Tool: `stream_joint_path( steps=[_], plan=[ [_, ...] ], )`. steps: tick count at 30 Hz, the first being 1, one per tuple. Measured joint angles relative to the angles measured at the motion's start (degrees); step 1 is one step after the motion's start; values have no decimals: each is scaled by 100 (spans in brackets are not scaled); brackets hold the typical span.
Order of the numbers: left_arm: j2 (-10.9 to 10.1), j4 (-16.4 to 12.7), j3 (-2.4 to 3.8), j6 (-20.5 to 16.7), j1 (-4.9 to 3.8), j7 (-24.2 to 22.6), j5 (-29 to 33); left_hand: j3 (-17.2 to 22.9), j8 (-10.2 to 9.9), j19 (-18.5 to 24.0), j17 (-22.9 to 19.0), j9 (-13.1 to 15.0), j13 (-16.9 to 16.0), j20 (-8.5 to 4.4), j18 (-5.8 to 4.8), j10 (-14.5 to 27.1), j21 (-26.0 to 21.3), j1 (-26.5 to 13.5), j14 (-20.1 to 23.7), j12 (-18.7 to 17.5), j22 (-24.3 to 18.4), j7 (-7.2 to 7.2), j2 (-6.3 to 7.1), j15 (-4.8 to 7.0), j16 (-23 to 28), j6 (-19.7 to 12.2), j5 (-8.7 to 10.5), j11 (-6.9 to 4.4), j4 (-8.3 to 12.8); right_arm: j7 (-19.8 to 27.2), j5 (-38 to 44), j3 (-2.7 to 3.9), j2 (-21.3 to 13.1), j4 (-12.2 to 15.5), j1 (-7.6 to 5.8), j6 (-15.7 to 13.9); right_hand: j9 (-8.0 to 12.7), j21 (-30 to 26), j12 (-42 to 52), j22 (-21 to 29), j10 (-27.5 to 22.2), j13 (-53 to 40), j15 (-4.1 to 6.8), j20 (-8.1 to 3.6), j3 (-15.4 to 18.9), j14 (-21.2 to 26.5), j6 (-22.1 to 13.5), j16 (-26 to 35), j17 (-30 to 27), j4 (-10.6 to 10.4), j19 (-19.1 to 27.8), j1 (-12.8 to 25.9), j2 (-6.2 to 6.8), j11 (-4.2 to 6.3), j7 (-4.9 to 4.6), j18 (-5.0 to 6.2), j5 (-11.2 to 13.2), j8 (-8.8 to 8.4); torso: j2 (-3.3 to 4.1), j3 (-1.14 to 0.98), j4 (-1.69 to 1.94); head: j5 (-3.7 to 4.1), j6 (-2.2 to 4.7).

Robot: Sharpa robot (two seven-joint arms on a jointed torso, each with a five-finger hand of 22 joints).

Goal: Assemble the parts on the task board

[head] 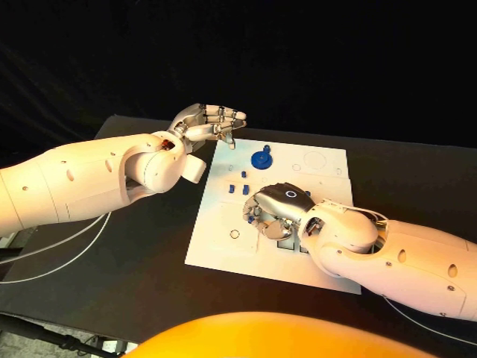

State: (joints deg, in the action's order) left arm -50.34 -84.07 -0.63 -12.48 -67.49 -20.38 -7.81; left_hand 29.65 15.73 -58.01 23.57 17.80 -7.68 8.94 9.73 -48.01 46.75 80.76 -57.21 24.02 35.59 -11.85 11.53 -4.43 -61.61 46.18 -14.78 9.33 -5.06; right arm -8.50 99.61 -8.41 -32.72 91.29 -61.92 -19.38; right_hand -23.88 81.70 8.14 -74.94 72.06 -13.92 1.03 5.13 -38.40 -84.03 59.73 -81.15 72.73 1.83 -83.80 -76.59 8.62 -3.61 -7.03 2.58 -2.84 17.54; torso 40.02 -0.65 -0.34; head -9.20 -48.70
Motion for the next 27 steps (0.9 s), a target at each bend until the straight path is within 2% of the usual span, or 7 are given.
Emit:
stream_joint_path(
  steps=[5,8,11,14,18,22,27],
  plan=[
    [-1,1,0,0,0,4,0,0,0,0,0,0,0,0,0,0,0,0,0,0,0,0,0,0,0,0,0,0,0,-7,6,4,11,-9,4,8,-1,0,-44,0,-3,3,0,0,45,0,-47,22,-31,-16,0,54,4,2,-47,0,0,18,-2,1,-6,-7,-8],
    [-1,1,0,1,0,7,0,0,0,0,0,0,0,0,0,0,0,0,0,0,0,0,0,0,0,0,0,0,0,-8,8,4,11,-10,7,11,9,-28,-157,1,-148,-5,-35,0,121,0,-238,22,-54,-91,0,230,60,-79,-146,0,-130,-118,-3,3,-9,-7,-8],
    [-1,1,0,2,0,9,0,0,0,0,0,0,0,0,0,0,0,0,0,0,0,0,0,0,0,0,0,0,0,-8,9,2,-7,0,9,9,88,-61,-288,1,-330,70,-83,32,217,1,-448,45,-77,-151,-32,403,117,-80,-194,1,-196,-277,-5,3,-9,-3,-3],
    [-1,1,0,3,0,12,0,0,0,0,0,0,0,0,0,0,0,0,0,0,0,0,0,0,0,0,0,0,0,-8,13,-4,-39,35,16,-8,127,-73,-367,1,-421,114,-113,54,277,11,-541,45,-86,-199,-11,464,214,-145,-181,1,-196,-360,-8,3,-9,5,5],
    [-4,1,0,4,0,16,0,0,0,-1,-5,0,0,-1,0,0,0,0,0,0,1,0,0,0,0,0,0,0,0,-23,36,-16,-143,133,31,-64,156,-155,-445,1,-543,162,-113,74,344,11,-664,45,-111,-216,-31,518,311,-154,-166,1,-196,-438,-9,3,-9,17,23],
    [-10,1,0,5,0,19,0,0,0,-1,-5,0,0,-1,0,0,0,0,0,0,1,0,0,0,0,0,0,0,0,-54,68,-9,-298,273,32,-146,167,-155,-445,2,-545,156,-113,74,371,11,-674,45,-122,-230,-31,517,309,-152,-157,1,-196,-450,-10,3,-9,33,42],
    [-26,1,0,7,0,23,0,0,0,-3,-5,0,0,-3,0,0,0,0,0,0,1,0,0,0,0,0,0,0,0,-98,111,45,-579,537,-22,-257,164,-183,-444,2,-544,156,-113,73,371,11,-673,67,-128,-230,-31,517,309,-152,-157,1,-195,-449,-10,3,-13,60,70]
  ],
)
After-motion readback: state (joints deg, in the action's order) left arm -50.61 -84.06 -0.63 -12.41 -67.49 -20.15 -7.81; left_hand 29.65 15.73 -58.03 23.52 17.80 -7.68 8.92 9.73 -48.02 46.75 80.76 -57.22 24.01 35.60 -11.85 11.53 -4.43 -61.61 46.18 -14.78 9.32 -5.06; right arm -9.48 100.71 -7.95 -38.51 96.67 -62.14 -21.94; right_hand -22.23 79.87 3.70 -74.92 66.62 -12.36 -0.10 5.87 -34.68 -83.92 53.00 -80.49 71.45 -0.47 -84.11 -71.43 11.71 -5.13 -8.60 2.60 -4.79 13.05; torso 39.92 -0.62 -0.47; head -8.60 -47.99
